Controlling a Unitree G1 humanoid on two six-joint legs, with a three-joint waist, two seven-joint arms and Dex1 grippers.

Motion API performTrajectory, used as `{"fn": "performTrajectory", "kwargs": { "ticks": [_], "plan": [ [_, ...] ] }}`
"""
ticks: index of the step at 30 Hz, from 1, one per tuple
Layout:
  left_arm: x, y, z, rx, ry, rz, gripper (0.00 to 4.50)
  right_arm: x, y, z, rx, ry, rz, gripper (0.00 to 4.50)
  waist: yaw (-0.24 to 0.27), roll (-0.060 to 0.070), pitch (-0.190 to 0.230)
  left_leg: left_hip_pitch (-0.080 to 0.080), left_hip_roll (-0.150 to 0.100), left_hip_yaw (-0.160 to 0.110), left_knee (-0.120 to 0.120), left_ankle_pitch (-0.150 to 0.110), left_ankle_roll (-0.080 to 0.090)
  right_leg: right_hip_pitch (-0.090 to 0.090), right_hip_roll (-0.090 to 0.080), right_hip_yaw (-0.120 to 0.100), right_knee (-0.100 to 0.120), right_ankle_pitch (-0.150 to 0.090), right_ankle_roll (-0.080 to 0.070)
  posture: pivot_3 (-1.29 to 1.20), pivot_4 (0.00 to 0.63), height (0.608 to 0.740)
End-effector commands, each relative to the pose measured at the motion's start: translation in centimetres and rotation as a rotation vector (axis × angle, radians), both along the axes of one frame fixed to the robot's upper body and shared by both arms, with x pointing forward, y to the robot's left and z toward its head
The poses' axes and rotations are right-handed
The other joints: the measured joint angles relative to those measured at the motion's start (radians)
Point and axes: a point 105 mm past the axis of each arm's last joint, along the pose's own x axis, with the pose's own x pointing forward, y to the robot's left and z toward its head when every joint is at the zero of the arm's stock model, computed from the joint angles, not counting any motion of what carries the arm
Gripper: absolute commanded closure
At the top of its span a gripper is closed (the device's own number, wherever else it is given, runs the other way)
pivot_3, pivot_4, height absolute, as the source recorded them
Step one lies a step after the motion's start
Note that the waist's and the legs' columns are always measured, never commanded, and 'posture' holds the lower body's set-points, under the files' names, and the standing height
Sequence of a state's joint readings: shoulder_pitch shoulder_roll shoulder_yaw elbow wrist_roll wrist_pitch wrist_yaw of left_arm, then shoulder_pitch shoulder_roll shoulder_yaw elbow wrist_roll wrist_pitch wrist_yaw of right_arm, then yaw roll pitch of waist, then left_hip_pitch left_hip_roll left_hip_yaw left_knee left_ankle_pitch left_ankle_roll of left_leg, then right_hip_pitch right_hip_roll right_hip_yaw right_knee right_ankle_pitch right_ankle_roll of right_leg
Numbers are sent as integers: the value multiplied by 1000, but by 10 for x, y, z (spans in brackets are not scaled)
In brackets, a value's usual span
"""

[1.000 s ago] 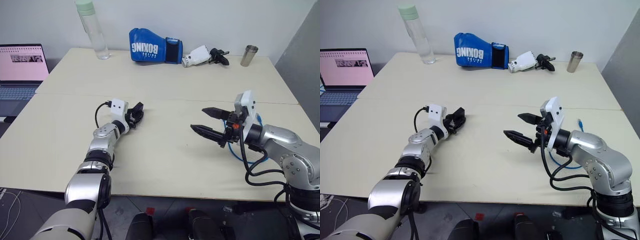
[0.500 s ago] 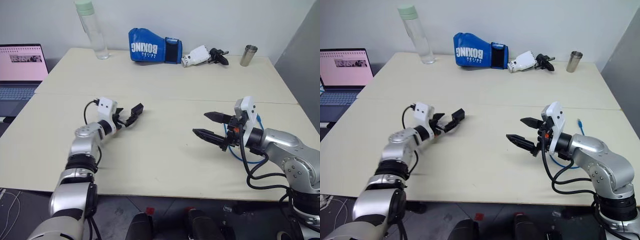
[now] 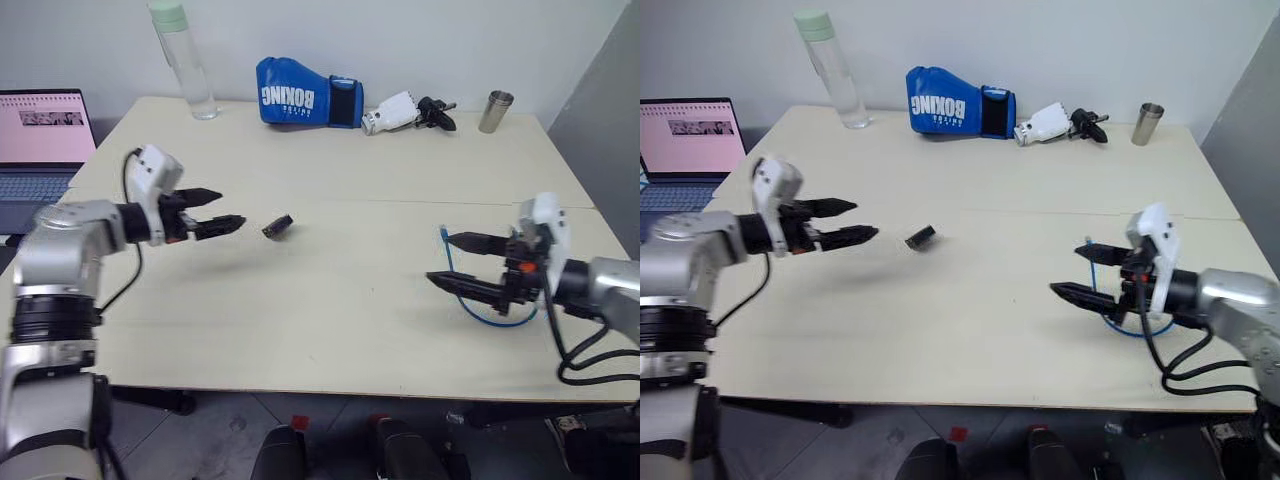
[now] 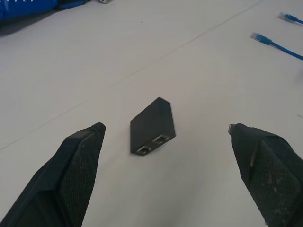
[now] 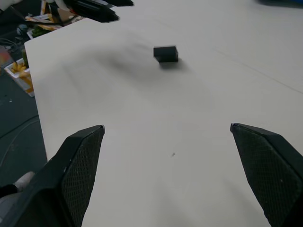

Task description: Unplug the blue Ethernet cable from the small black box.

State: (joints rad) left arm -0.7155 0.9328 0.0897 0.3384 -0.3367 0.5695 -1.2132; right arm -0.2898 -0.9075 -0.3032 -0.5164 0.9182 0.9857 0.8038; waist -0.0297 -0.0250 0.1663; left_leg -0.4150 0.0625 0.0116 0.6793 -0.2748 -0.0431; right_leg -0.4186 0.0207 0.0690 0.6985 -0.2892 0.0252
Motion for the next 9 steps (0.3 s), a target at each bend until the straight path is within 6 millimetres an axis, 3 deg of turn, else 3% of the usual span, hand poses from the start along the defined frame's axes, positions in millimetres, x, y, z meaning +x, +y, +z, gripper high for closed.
{"fn": "performTrajectory", "kwargs": {
  "ticks": [1, 4, 9],
  "plan": [
    [-11, 17, 9, 83, 10, -47, 51, -7, -13, 14, -9, -2, 10, 0, 1, 0, 0, 0, 0, 0, 0, 0, 0, 0, 0, 0, 0, 0, 0, 0, 150, 740],
    [-11, 25, 9, 91, 20, -41, 51, -4, -19, 13, -23, -3, -5, 0, 1, 0, 0, 1, 0, 0, 0, 0, 0, 1, 0, -1, 0, 0, 0, 0, 150, 740],
    [-10, 20, 9, 76, 8, -77, 51, -2, -17, 13, -14, -5, -4, 0, 3, 0, 0, -1, 0, 0, 0, 0, 0, 0, 0, -1, -1, 0, 0, 0, 150, 740]
  ]
}}
